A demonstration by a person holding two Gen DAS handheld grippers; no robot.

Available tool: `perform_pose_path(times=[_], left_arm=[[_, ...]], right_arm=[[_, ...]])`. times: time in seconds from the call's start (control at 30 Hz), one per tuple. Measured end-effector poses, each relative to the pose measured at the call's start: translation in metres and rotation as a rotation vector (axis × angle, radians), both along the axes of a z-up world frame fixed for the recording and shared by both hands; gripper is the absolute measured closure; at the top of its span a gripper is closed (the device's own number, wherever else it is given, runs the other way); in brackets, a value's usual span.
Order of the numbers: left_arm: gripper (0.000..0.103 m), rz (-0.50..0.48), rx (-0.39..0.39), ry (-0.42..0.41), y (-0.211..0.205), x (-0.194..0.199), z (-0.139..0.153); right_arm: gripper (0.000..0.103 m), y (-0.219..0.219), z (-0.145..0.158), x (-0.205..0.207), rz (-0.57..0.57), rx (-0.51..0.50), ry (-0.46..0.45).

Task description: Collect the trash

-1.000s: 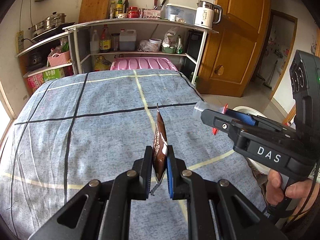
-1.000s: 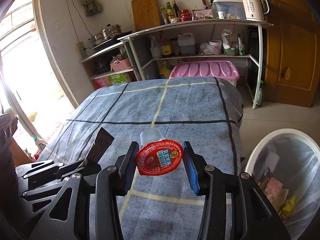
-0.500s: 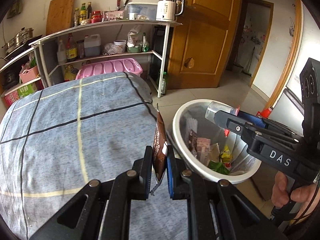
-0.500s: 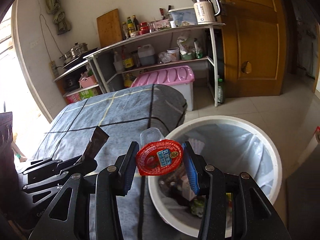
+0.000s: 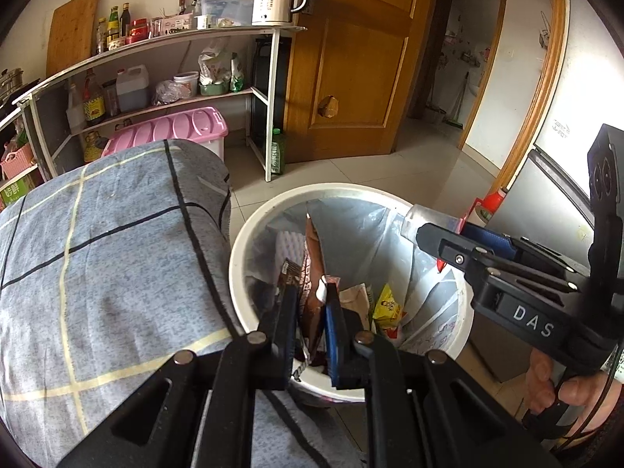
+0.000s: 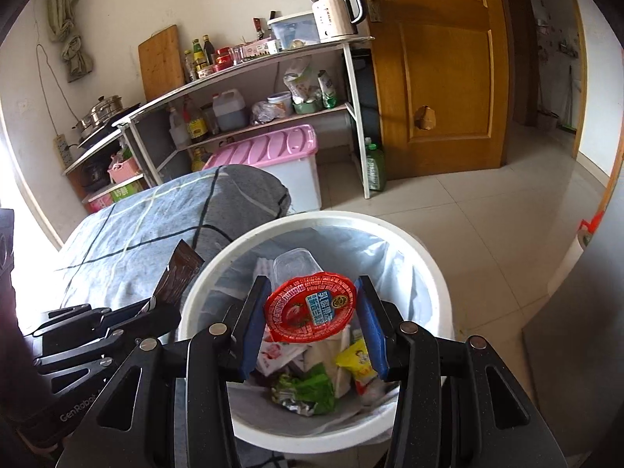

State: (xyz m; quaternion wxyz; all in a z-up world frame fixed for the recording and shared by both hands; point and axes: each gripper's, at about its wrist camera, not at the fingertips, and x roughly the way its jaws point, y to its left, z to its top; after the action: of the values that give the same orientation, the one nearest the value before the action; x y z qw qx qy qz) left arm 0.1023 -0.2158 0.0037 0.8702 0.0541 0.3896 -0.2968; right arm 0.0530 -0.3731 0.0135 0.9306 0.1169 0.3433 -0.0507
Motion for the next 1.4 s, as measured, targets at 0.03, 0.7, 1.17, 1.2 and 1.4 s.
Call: perform_pose_path(times=[0.03,0.7,1.17,1.2,1.4], left_arm=[[0.089,-0.003,0.013,0.002,-0.006,-0.001,-0.003],[0.062,0.002,0.072,0.039,-0.04,-0.003,-0.03],[0.053,0.059,0.033,-0.016,-0.012,-0.017,-0.01],[0.053,0.066,0.03,-0.027,-0.009,-0.02,-0.008],[0.05,0.127,0.018,-0.089,0.011,-0.037,0.002]], right_arm=[[0.058,-0.005,-0.004,0.0,-0.009,-0.001,0.013],[0.049,-0.031,-0.044,0.013,-0.043,-0.034,0.136],[0.044,-0.014,-0.027,-0.015,-0.064,-0.023,0.07],[0.044,-0.012,-0.025,-0.019,-0.064,-0.021,0.061],[0.044,0.005,-0.013,-0.041,-0.071,-0.038,0.002]])
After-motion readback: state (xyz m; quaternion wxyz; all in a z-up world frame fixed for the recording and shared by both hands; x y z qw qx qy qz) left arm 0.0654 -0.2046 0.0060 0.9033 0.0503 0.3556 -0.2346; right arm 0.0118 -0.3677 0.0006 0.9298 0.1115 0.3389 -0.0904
